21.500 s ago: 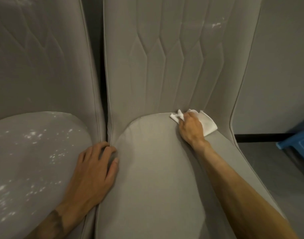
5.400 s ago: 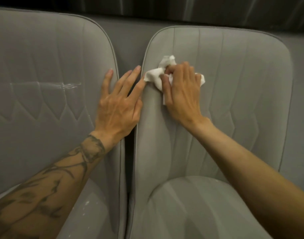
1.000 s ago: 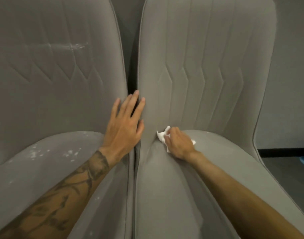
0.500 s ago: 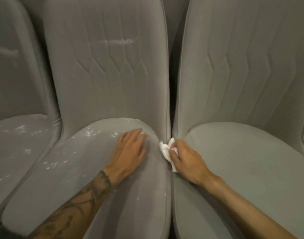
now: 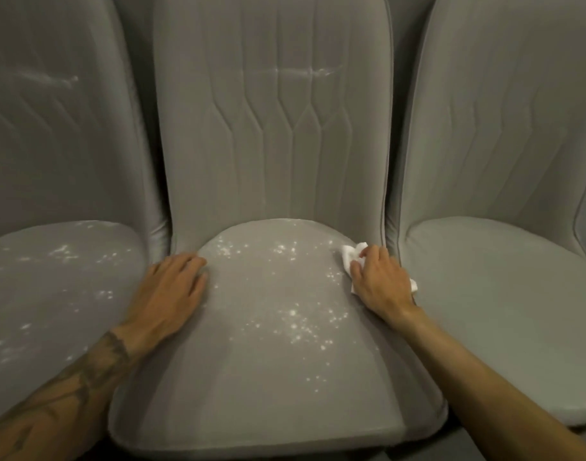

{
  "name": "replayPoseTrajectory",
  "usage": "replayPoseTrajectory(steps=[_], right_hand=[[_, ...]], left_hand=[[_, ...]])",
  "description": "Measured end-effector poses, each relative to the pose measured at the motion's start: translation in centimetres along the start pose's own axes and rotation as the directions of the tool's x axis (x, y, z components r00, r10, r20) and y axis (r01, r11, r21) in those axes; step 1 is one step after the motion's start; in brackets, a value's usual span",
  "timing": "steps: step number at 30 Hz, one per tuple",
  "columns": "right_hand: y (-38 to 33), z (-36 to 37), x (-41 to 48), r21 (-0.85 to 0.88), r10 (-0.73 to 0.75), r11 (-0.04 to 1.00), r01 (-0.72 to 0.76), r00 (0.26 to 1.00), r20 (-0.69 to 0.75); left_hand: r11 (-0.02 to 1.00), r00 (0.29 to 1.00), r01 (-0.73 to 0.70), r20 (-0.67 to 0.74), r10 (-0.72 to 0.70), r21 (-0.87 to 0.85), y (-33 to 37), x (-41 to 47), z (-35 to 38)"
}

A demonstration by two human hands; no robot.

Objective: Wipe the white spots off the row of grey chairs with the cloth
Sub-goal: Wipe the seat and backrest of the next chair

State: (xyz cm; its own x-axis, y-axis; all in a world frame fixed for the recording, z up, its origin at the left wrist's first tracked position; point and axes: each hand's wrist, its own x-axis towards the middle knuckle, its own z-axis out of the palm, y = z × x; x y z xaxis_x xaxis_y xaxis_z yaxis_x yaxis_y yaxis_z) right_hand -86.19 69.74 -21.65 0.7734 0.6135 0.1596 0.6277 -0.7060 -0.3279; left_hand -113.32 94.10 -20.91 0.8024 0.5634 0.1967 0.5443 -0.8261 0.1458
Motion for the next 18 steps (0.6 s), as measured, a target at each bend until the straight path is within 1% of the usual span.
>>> replayPoseTrajectory(steps=[4,5,7,9,10,11,14,15,17,18], right_hand=[[-2.6,0.3,-1.4,-0.004,0.120,0.993,-0.120,0.993,-0.012],[-3.3,0.5,-1.6,0.019,0.122,0.992,-0.122,0.992,0.000],[-4.5,1.0,-2.1,0.076,0.081,0.994,-0.085,0.996,0.047],[-4.6,1.4,-2.4,0.076,0.024,0.997,-0.030,0.997,0.076],[-4.3,1.5,-2.2,0.061,0.019,0.998,-0.022,0.998,0.057],[-3.6,1.3,-1.7,0.047,0.044,0.998,-0.045,0.999,0.023],[-2.5,0.8,0.4,-0.002,0.218,0.976,-0.218,0.974,-0.059],[-2.9,1.1,1.1,-0.038,0.236,0.970,-0.240,0.968,-0.084],[-5.1,2.4,1.8,-0.075,0.198,0.976,-0.206,0.975,-0.098],[-6.2,3.3,1.8,-0.065,0.143,0.987,-0.149,0.986,-0.089]], left_hand=[[0.998,0.998,-0.054,-0.034,0.054,-0.012,-3.9,-1.0,-0.1],[0.998,0.997,-0.066,-0.045,0.065,-0.022,-4.7,-1.1,0.1],[0.995,0.993,-0.092,-0.075,0.088,-0.050,-5.7,-1.0,0.6],[0.992,0.991,-0.112,-0.085,0.107,-0.058,-6.5,-0.6,0.9],[0.992,0.990,-0.119,-0.087,0.114,-0.046,-6.9,-0.4,1.0],[0.992,0.988,-0.121,-0.096,0.117,-0.029,-7.4,-0.2,1.2],[0.996,0.989,-0.087,-0.123,0.087,0.012,-8.8,0.1,1.6],[0.997,0.989,-0.073,-0.124,0.075,0.018,-8.9,0.1,1.7],[0.997,0.990,-0.071,-0.119,0.074,0.027,-8.6,0.0,1.9],[0.997,0.991,-0.072,-0.115,0.074,0.025,-8.2,-0.1,1.9]])
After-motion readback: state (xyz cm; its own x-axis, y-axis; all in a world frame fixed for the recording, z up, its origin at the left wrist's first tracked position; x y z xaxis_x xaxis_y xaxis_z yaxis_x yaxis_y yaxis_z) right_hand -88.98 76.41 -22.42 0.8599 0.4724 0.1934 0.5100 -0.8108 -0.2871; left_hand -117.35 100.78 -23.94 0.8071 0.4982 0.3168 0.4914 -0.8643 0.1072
